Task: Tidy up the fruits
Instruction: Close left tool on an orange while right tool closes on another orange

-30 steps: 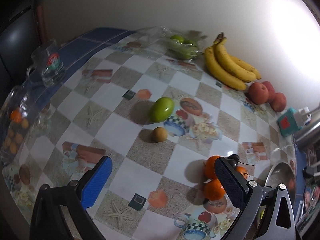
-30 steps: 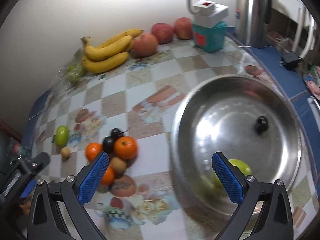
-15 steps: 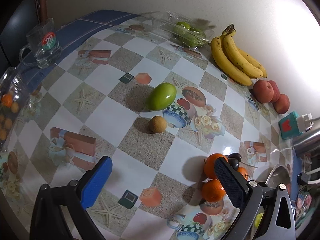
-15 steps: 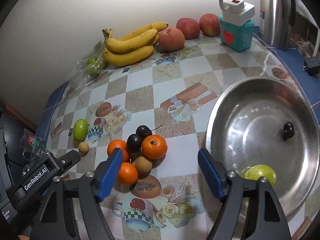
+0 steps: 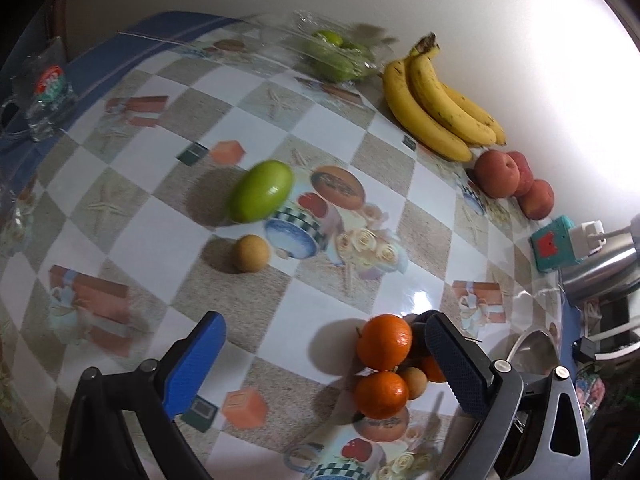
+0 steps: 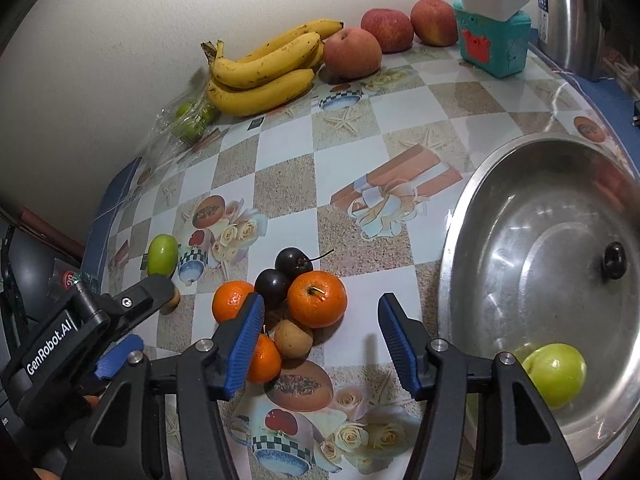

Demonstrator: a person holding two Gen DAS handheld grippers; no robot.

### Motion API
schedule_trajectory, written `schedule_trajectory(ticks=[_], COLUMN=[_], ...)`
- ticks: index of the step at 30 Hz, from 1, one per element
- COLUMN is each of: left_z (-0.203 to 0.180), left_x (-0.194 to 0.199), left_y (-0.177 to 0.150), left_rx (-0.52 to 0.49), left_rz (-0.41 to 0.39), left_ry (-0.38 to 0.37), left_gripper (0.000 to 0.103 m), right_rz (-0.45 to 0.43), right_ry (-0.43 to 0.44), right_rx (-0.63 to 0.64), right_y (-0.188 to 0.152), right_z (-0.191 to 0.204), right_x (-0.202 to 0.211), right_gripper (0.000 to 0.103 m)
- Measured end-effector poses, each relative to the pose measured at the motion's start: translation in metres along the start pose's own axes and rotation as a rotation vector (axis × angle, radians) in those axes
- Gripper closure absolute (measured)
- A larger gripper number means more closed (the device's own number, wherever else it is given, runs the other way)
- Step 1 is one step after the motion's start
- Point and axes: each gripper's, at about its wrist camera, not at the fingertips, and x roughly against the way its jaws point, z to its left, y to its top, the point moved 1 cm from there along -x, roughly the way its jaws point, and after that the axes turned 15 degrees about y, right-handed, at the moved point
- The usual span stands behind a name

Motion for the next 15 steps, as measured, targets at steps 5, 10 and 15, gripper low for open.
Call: schedule_trajectory(ticks=[5,10,15], left_z=[-0.008,-0.012,-0.018], left_x=[-0.011,-0.017,-0.018], left_y=[0.000,-0.001,-0.002], left_rx=[-0.007,-0.006,-0.026], left_rz=[0.041,0.074,0.080], left_ry=[-0.037,-0.077,-0.094], left_gripper=[0.011,0.015,0.029], right_rz=[0.018,0.033,0.037], right_ry=[0.007,0.012,0.020], right_rx=[-0.015,-0.023,-0.037], right_y=[0.002,0.003,0.004], right_z=[-0.005,-0.008,-0.011], right_x=[-0.008,-0.015,-0.019], right_gripper=[0.042,0.049,0.049])
